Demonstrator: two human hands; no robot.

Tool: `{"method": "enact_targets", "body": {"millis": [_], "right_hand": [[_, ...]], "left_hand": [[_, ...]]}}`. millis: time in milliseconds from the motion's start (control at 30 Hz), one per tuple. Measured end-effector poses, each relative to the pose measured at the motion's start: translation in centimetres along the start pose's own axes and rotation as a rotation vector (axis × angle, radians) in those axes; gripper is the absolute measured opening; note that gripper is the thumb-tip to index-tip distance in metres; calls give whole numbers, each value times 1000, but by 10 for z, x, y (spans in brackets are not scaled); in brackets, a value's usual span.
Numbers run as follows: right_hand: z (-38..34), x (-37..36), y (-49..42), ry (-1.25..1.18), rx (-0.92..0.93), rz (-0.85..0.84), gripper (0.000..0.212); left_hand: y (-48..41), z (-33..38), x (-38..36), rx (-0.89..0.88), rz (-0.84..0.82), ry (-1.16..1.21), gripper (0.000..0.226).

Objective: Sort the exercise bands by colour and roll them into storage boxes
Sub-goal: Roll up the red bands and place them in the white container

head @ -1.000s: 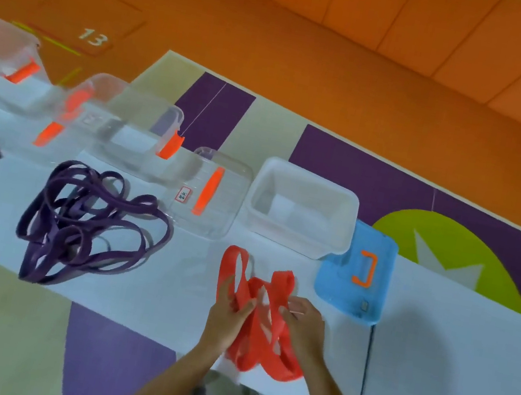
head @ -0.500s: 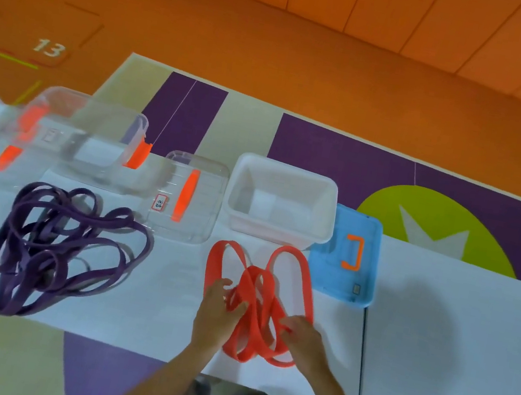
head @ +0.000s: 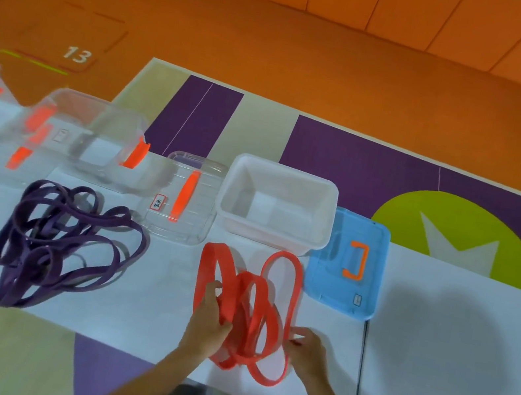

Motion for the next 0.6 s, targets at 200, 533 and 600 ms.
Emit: {"method": "enact_targets", "body": {"millis": [200,533,600], "right_hand": [[-17,17,11,-40,150,-2,11],[-55,48,45,-195,390,92,44],[-65,57,52,-268,452,124,53]], "left_hand": [[5,-11,13,-24,-82,102,62],[2,-20,50,-22,27,94,76],[3,-21,57,-32,42,112,74]]}}
Point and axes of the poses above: each hand's wrist, its own y-axis away from the middle knuckle, its own x-axis out of the back of the hand, z = x × y, the point moved 6 cm from there along -y, towards the middle knuckle, and after that the axes turned 1 degree about -x, right-handed, at the moved point
